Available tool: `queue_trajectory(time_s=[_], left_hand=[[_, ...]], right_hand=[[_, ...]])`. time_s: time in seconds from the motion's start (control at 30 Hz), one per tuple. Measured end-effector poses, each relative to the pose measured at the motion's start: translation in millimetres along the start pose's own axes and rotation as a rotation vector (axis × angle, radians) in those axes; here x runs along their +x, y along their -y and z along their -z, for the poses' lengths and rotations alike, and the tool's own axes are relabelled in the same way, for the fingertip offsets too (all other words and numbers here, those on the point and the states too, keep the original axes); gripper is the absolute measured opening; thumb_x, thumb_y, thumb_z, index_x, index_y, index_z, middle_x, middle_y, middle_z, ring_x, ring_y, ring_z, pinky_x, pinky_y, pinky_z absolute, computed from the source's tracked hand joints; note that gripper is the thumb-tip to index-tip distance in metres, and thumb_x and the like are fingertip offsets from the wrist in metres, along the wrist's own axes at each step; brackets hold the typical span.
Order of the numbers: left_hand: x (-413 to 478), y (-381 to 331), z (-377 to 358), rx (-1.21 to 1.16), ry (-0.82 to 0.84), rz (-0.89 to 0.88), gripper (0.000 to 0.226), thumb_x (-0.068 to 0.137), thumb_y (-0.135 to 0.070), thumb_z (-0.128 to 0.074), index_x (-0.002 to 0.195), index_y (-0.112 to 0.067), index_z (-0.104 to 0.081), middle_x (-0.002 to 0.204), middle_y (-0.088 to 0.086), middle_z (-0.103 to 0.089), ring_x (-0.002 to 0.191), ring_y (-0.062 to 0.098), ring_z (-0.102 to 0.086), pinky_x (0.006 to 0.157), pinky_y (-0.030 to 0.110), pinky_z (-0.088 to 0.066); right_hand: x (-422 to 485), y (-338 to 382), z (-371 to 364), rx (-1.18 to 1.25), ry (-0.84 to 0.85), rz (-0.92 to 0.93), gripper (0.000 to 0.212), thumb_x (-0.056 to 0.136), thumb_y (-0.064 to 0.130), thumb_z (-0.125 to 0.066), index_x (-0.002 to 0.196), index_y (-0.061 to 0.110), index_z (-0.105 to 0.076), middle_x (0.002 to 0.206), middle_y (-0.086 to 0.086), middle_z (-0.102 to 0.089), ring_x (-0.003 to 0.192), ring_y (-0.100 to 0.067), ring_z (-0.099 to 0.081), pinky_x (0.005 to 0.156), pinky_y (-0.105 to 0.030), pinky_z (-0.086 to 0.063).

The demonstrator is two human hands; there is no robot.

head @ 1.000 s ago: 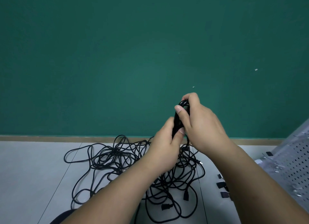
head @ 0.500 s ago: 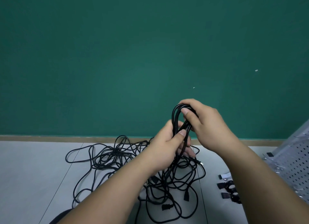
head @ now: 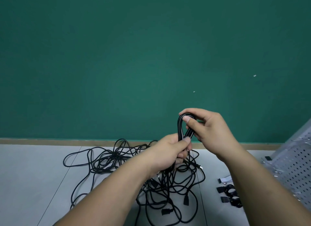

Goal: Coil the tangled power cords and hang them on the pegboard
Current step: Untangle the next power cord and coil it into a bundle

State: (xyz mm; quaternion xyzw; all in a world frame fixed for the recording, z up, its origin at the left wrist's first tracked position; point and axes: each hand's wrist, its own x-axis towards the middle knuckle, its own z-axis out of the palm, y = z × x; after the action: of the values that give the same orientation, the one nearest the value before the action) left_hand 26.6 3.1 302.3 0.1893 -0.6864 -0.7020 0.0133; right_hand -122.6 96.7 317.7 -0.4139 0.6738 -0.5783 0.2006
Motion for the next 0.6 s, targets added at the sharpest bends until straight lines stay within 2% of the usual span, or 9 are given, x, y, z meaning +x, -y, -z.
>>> queue_trajectory(time_s=[0.07,0.13,0.23,0.27,0.33,0.43,0.5,0.57,0.6], left_hand=[[-0.1,0.7,0.6,0.023,-0.051,-0.012,0.031,0.113,-0.042,-0.044,0.092,-0.02,-0.049,0.063,-0.007,-0.033,0.053,0.01,-0.024,0.048,0.022,-0.021],[-0.5,4.0,1.9,0.017,-0.082,-0.038,0.032,0.113,-0.043,-0.046,0.09,-0.02,-0.047,0.062,-0.008,-0.033,0.053,0.011,-0.023,0.05,0.025,-0.02],[0.2,6.7,3.9,-0.087,-0.178,-0.102,0.03,0.114,-0.037,-0.045,0.093,-0.016,-0.05,0.065,-0.003,-0.032,0.052,0.014,-0.032,0.053,0.032,-0.042],[0.7,6.1,5.3,-0.125,-0.226,-0.139,0.027,0.114,-0.034,-0.044,0.097,-0.015,-0.052,0.066,-0.002,-0.033,0.051,0.016,-0.038,0.057,0.036,-0.051],[2.6,3.0,10.1,-0.203,-0.342,-0.193,0.025,0.115,-0.032,-0.043,0.101,-0.013,-0.052,0.064,-0.001,-0.035,0.051,0.018,-0.046,0.059,0.038,-0.057],[4.6,-3.8,23.0,-0.313,-0.519,-0.22,0.028,0.114,-0.034,-0.044,0.097,-0.011,-0.047,0.061,-0.001,-0.038,0.047,0.016,-0.04,0.048,0.03,-0.047],[5.7,-4.6,32.1,-0.373,-0.6,-0.226,0.028,0.114,-0.036,-0.046,0.098,-0.012,-0.049,0.061,-0.001,-0.037,0.047,0.015,-0.035,0.045,0.028,-0.04],[7.1,-5.1,36.2,-0.4,-0.671,-0.229,0.029,0.114,-0.036,-0.045,0.098,-0.013,-0.05,0.06,-0.002,-0.036,0.046,0.014,-0.032,0.043,0.027,-0.036],[7.9,-6.2,37.7,-0.411,-0.716,-0.239,0.029,0.114,-0.036,-0.045,0.097,-0.013,-0.049,0.059,-0.003,-0.036,0.045,0.014,-0.031,0.042,0.026,-0.035]], right_hand=[[-0.1,0.5,-4.3,-0.049,-0.031,0.022,0.015,0.103,0.019,-0.069,0.108,0.028,-0.08,0.074,0.018,-0.065,0.055,-0.004,-0.042,0.058,-0.019,-0.036],[-1.3,2.9,-7.7,-0.034,-0.03,0.021,0.02,0.107,0.026,-0.063,0.116,0.033,-0.079,0.091,0.021,-0.073,0.069,0.001,-0.056,0.069,-0.017,-0.04],[-3.7,2.4,-14.9,-0.015,0.024,-0.043,0.034,0.112,0.041,-0.043,0.133,0.04,-0.069,0.118,0.016,-0.076,0.103,0.001,-0.069,0.082,-0.025,-0.052],[-4.8,0.8,-17.8,0.011,0.066,-0.086,0.039,0.112,0.046,-0.038,0.137,0.037,-0.066,0.119,0.013,-0.076,0.108,-0.006,-0.071,0.085,-0.031,-0.057],[-8.5,-4.1,-24.9,0.089,0.206,-0.196,0.053,0.11,0.056,-0.031,0.137,0.028,-0.067,0.113,0.005,-0.079,0.103,-0.017,-0.075,0.094,-0.039,-0.059],[-16.7,-9.3,-39.1,0.125,0.41,-0.357,0.068,0.108,0.064,-0.026,0.113,0.02,-0.076,0.099,-0.001,-0.079,0.096,-0.019,-0.076,0.105,-0.045,-0.054],[-19.4,-11.2,-47.9,0.124,0.48,-0.418,0.071,0.106,0.066,-0.028,0.113,0.012,-0.075,0.101,-0.008,-0.08,0.103,-0.028,-0.078,0.109,-0.046,-0.054],[-18.2,-11.1,-51.5,0.084,0.539,-0.387,0.066,0.108,0.061,-0.034,0.112,0.008,-0.073,0.1,-0.009,-0.08,0.101,-0.031,-0.078,0.108,-0.043,-0.055],[-17.8,-8.6,-51.5,0.034,0.574,-0.348,0.057,0.109,0.056,-0.04,0.111,0.01,-0.073,0.096,-0.007,-0.08,0.096,-0.025,-0.078,0.104,-0.039,-0.055]])
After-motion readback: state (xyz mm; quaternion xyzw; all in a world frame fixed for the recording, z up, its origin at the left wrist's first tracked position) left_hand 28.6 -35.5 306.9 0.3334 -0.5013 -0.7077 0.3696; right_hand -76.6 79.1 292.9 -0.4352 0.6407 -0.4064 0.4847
